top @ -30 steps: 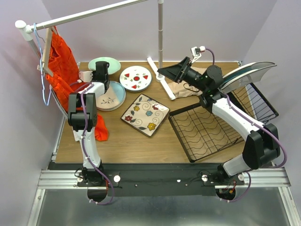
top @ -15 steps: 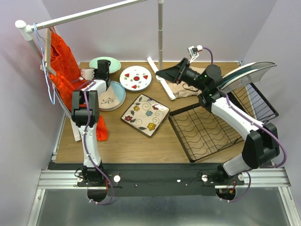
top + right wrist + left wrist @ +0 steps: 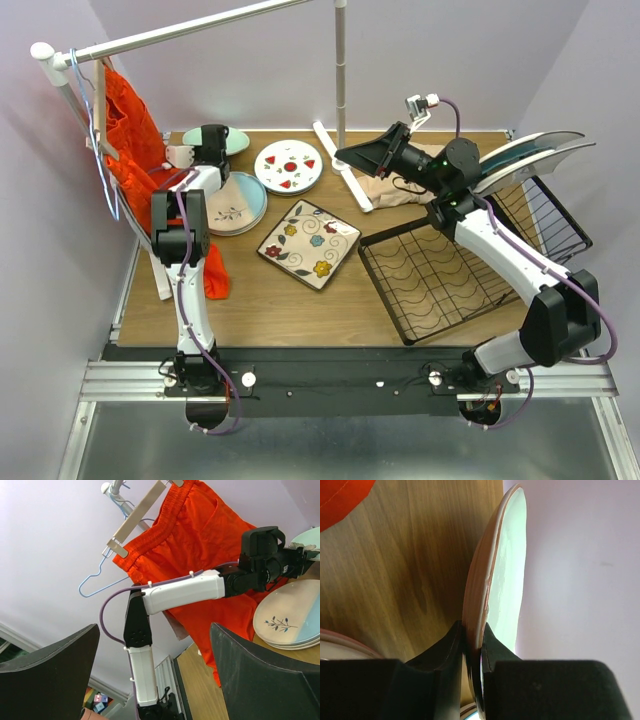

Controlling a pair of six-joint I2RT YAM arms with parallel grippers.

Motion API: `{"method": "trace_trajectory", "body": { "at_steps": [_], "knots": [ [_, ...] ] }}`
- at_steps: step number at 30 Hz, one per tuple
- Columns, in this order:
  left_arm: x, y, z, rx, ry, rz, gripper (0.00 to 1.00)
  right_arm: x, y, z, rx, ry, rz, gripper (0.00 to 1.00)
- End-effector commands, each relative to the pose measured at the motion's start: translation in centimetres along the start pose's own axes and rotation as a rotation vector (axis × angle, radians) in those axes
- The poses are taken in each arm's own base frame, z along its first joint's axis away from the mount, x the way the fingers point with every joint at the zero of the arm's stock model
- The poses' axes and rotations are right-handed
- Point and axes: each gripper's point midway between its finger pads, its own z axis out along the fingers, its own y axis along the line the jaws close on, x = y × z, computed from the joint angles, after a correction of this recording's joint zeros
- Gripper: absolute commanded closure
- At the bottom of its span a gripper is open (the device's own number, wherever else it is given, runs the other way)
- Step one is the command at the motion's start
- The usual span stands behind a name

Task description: Unload the plates from the dish rack

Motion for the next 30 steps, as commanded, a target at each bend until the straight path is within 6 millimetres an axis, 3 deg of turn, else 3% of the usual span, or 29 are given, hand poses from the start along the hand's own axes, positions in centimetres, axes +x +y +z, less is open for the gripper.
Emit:
{"method": "trace_trajectory", "body": {
  "at_steps": [1, 6, 7, 8, 30],
  "knots": [
    [-2.1, -4.5, -0.1, 0.102, -0.067, -0.088, 0.75, -0.8, 1.7, -0.3, -0.023, -0.023, -0.041, 0.02],
    [-2.1, -4.0, 0.0, 0.084, -0.066, -0.077, 0.63, -0.8, 1.7, -0.4, -0.02, -0.028, -0.04, 0.02],
    [-2.2, -3.9, 0.0, 0.08, -0.069, -0.074, 0.52, -0.8, 1.6, -0.4, -0.019, -0.027, -0.037, 0.02],
    [-2.2, -3.9, 0.0, 0.078, -0.069, -0.072, 0.49, -0.8, 1.6, -0.4, -0.018, -0.029, -0.037, 0.02],
    [-1.5, -2.7, -1.4, -0.026, 0.007, -0.094, 0.44, -1.0, 1.7, -0.5, -0.012, -0.041, -0.039, 0.02]
  ]
}}
